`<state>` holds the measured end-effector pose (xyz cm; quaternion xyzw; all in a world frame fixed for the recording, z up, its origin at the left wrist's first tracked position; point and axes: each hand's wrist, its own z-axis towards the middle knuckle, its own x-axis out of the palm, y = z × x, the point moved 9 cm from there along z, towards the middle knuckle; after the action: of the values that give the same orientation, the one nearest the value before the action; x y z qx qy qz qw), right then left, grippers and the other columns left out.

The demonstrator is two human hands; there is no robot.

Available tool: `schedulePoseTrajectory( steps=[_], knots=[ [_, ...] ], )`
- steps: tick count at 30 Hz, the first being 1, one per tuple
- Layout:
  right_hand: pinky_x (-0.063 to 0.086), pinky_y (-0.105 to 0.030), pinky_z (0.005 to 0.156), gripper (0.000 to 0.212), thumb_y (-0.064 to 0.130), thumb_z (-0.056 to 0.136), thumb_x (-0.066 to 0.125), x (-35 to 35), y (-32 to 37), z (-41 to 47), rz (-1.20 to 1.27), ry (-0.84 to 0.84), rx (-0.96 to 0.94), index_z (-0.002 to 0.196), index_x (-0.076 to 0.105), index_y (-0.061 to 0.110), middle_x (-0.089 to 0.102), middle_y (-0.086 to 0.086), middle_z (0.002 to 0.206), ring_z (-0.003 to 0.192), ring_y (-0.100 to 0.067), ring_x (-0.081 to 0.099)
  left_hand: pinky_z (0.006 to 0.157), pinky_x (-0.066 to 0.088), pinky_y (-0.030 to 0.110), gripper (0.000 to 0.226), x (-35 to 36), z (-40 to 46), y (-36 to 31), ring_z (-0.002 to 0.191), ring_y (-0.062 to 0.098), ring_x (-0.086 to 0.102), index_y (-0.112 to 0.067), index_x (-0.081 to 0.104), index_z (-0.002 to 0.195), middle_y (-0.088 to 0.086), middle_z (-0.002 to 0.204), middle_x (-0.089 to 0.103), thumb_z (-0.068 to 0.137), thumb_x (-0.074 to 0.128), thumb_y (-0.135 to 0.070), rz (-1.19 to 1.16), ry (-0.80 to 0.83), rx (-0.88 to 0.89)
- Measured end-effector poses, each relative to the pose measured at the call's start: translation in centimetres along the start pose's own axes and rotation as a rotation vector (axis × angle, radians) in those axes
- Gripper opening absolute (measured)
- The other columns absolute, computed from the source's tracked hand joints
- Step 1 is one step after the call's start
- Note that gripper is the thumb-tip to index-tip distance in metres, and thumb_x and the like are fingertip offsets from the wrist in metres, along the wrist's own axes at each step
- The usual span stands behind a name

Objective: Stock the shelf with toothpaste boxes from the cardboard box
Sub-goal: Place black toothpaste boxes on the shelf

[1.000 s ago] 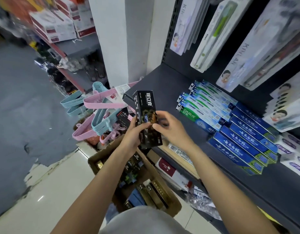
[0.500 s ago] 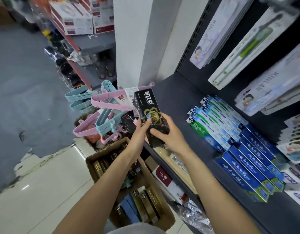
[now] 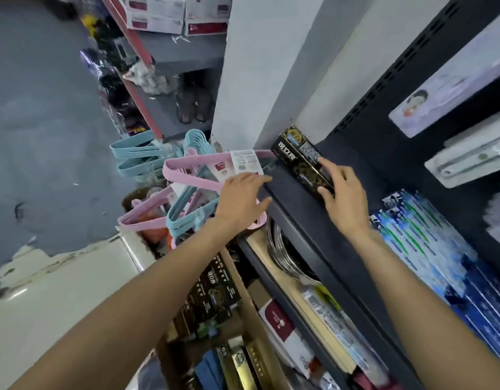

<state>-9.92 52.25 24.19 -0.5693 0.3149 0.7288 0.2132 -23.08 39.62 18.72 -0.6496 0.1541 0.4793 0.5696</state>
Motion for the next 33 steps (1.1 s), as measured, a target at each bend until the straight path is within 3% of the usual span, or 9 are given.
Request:
schedulePoseTrajectory(
  steps=[4,8,12,16,21,26,29,31,33],
  knots=[
    [0.039,-0.048,0.099,0.058,0.006,0.089,0.057,1.3,-5.4,3.6,-0.229,-0.034,0.119,0.142,0.039,0.019,0.044,-0.021,0.131,0.108,-0.042,0.048,0.108,0.024,0.035,0.046,1.8,3.4,-0.4,0.128,0.017,0.043,-0.024,0.051,0.133,-0.006,0.138,0.052,0.092,0.048,-0.045,0.281,0.02,0.26],
    [0.028,-0.051,0.109,0.072,-0.001,0.079,0.064,1.2,-7.9,4.1,-0.44,-0.076,0.184,0.143,0.033,0.008,0.036,-0.019,0.144,0.127,-0.04,0.036,0.096,0.041,0.039,0.037,2.1,4.7,-1.4,0.104,0.023,0.061,-0.019,0.069,0.106,-0.001,0.11,0.068,0.084,0.058,-0.048,0.366,-0.09,0.342],
    [0.018,-0.048,0.113,0.078,0.019,0.088,0.059,3.0,-8.1,3.8,-0.492,-0.021,0.227,0.15,0.013,0.008,0.026,-0.017,0.151,0.138,-0.035,0.026,0.089,0.045,0.04,0.037,2.1,4.3,-1.5,0.097,0.024,0.062,-0.018,0.071,0.1,0.001,0.106,0.069,0.083,0.058,-0.048,0.378,-0.13,0.343],
    [0.002,-0.047,0.118,0.071,0.039,0.097,0.038,3.4,-8.1,3.7,-0.392,0.014,0.327,0.151,0.001,0.012,0.006,-0.017,0.158,0.146,-0.032,0.004,0.095,0.041,0.042,0.037,2.0,4.3,-1.2,0.109,0.024,0.058,-0.02,0.068,0.111,-0.001,0.117,0.066,0.086,0.058,-0.045,0.279,-0.105,0.329],
    [0.006,-0.044,0.118,0.061,0.035,0.099,0.037,2.4,-2.3,-1.2,-0.077,-0.13,0.306,0.15,0.015,0.009,0.011,-0.009,0.158,0.146,-0.023,0.006,0.11,0.025,0.038,0.042,2.5,0.2,2.1,0.132,0.021,0.039,-0.022,0.058,0.128,-0.005,0.138,0.052,0.089,0.052,-0.035,-0.036,-0.158,0.193],
    [0.033,-0.032,0.104,0.034,0.022,0.094,0.044,4.5,5.8,-10.8,0.196,-0.226,0.134,0.124,0.056,0.011,0.054,-0.005,0.131,0.122,-0.018,0.042,0.094,0.032,0.022,0.027,2.2,-9.1,7.4,0.107,0.017,0.05,-0.016,0.064,0.109,-0.001,0.11,0.062,0.087,0.051,-0.024,-0.204,-0.224,-0.028],
    [0.048,-0.032,0.086,0.029,0.022,0.093,0.045,10.7,8.8,-14.9,0.277,-0.034,0.078,0.114,0.063,0.015,0.067,0.0,0.108,0.099,-0.014,0.06,0.081,0.039,0.03,0.02,4.3,-14.7,13.6,0.096,0.02,0.054,-0.018,0.062,0.105,-0.002,0.102,0.063,0.085,0.06,-0.019,-0.124,-0.104,-0.237],
    [0.05,-0.028,0.068,0.021,0.018,0.091,0.054,16.9,8.9,-16.8,0.281,0.151,0.088,0.109,0.065,0.017,0.07,0.001,0.091,0.079,-0.015,0.065,0.082,0.042,0.035,0.026,6.1,-18.2,18.2,0.097,0.022,0.054,-0.019,0.061,0.109,0.0,0.105,0.063,0.084,0.065,-0.019,-0.058,-0.019,-0.412],
    [0.049,-0.027,0.062,0.02,0.017,0.09,0.056,23.9,8.0,-18.6,0.258,0.365,0.122,0.108,0.065,0.02,0.07,0.001,0.088,0.074,-0.016,0.065,0.086,0.043,0.037,0.031,7.9,-21.2,21.9,0.1,0.025,0.053,-0.019,0.06,0.114,0.003,0.11,0.062,0.083,0.065,-0.02,0.005,0.074,-0.544]
  ],
)
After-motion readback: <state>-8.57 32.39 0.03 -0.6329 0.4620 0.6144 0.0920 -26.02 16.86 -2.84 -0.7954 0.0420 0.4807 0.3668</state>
